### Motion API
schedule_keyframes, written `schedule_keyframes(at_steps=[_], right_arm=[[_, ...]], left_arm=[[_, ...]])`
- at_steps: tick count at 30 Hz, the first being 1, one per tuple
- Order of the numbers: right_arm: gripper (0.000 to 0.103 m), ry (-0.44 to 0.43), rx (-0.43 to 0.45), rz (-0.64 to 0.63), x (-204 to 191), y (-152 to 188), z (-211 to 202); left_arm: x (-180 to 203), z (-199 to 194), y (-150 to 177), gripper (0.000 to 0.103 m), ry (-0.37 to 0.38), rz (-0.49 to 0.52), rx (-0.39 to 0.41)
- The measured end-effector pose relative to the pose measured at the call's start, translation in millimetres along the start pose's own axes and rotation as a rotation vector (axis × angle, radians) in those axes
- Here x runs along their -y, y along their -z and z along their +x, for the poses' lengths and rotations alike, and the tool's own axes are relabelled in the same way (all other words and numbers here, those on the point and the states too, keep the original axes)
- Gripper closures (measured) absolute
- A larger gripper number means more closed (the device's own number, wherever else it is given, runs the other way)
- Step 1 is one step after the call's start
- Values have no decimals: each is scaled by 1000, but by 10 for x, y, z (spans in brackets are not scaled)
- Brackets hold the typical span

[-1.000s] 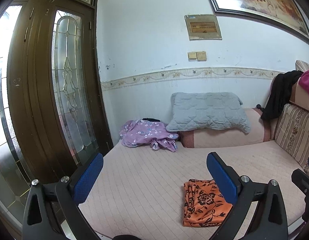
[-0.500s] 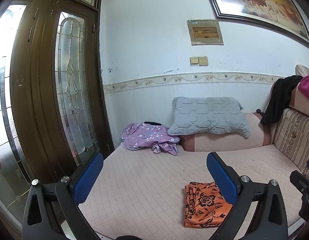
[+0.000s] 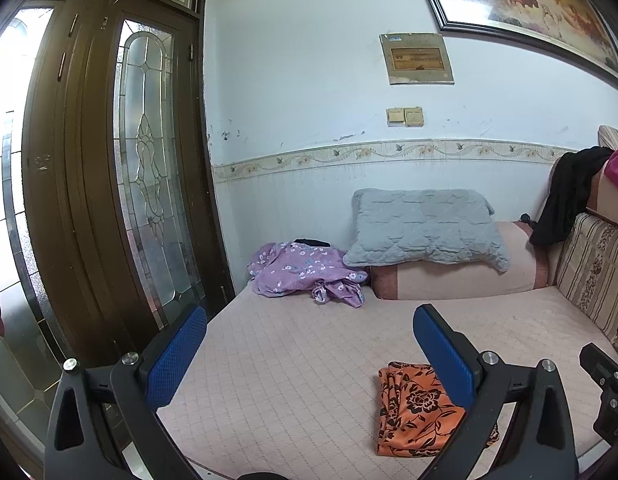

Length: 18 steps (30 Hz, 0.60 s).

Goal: Fold small clothes

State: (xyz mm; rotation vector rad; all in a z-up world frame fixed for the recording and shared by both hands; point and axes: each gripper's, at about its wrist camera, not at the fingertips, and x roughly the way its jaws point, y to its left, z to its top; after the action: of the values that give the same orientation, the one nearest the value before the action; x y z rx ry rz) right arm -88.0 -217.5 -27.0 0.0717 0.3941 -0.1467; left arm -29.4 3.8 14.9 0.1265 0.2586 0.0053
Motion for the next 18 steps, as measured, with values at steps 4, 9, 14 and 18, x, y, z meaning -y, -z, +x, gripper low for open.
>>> schedule_keyframes(at_steps=[4, 9, 14, 18], right_arm=[[27, -3, -8, 10, 25, -21, 96], [27, -6, -9, 5, 15, -47, 190], [27, -7, -16, 10, 35, -74, 325], [27, -2, -19, 16, 84, -95, 426]], left_arm=[[9, 93, -6, 0, -1, -1, -12], [30, 176, -13, 0, -3, -2, -18], [64, 291, -6, 0, -3, 6, -32], [86, 387, -6, 0, -7, 3, -43]])
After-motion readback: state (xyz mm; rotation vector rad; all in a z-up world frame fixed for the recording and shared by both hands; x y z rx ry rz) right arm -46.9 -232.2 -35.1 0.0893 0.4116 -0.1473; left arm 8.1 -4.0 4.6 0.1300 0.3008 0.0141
